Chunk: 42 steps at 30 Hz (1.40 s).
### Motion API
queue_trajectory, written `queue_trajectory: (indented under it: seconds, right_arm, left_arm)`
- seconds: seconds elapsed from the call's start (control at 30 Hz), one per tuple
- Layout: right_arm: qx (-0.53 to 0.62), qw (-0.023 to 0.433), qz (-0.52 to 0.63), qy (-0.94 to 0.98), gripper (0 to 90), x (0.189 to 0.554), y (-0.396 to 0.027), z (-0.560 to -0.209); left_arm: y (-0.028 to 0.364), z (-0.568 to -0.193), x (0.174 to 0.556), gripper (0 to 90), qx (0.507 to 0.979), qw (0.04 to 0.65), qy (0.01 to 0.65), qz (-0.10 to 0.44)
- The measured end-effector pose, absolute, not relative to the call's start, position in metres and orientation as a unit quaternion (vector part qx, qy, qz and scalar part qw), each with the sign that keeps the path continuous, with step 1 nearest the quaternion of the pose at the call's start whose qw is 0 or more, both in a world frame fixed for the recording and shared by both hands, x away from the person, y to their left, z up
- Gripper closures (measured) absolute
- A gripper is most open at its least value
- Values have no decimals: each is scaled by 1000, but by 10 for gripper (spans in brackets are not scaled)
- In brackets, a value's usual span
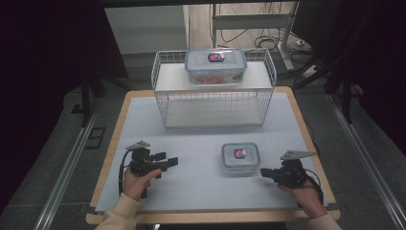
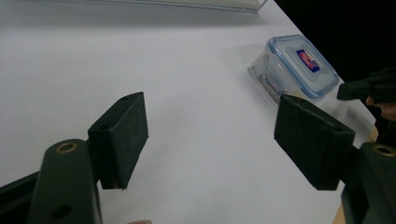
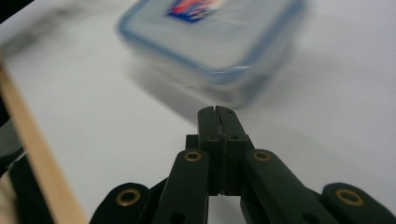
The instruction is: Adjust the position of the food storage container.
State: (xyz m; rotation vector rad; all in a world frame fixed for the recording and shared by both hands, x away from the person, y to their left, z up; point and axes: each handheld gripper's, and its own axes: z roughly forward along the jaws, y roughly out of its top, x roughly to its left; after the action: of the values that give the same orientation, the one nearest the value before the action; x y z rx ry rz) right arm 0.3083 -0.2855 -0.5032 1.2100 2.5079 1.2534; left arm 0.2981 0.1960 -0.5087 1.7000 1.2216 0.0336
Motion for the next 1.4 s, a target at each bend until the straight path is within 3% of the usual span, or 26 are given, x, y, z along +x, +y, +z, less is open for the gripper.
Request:
queue_trajectory:
  seconds: [0.3, 1.4]
  right_arm:
    - [428, 80, 394, 810, 898, 337, -292, -505]
    - [385, 50, 403, 829, 898, 353, -210, -512]
  left_arm:
    - [197, -509, 301, 254, 706, 496, 506, 20]
    - [206, -508, 302, 267, 695, 501, 515, 20]
